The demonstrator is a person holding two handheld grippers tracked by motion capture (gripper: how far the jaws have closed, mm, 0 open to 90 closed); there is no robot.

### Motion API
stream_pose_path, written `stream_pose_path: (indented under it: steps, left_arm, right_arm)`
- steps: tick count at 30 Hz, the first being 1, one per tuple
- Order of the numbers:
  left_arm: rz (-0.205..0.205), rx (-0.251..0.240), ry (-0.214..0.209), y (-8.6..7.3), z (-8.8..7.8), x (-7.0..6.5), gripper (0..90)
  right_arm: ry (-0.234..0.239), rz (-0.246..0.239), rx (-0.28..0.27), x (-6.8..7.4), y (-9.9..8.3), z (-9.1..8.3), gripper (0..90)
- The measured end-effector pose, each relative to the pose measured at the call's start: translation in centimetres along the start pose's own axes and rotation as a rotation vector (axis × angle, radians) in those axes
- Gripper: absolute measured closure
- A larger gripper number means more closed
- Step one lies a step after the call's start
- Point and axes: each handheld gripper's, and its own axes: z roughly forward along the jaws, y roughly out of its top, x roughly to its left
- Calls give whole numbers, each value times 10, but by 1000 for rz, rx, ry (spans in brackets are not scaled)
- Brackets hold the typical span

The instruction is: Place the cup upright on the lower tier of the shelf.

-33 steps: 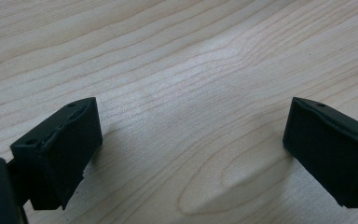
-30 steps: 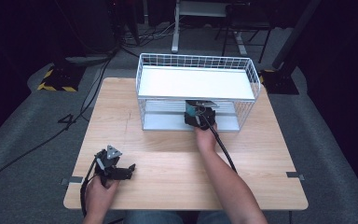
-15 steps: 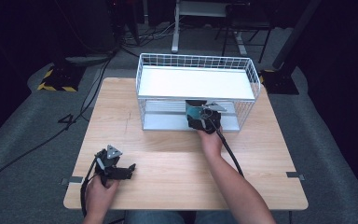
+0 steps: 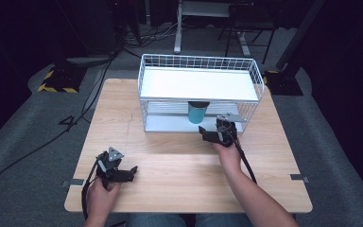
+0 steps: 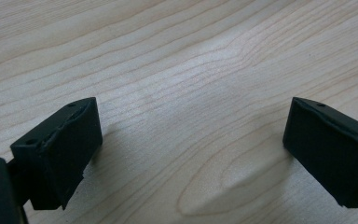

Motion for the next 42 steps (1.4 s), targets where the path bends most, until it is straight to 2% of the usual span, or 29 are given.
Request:
stream_pose_path:
  steps: [9,19,28,32,37,42]
  left_arm:
    - [0,0,2,0,0,0,49]
    - [0,0,2,0,0,0,49]
    - [1,0,1,0,0,0,48]
    - [4,2,0,1,1,0,43]
    - [2,2,2,2,2,0,39]
    - [2,3,3,3,2,0,39]
  right_arm:
    - [24,-19,-3,-14,-6,-40,156]
    - [59,-48,25,-29,-18,-72,158]
    - [68,-61,17,-46,-31,-107,158]
    - [96,-64,26,-54,-38,-122,159]
    - [132,-124,70,-61,-50,-136,159]
    - [166,-105,50,-65,-67,-146,159]
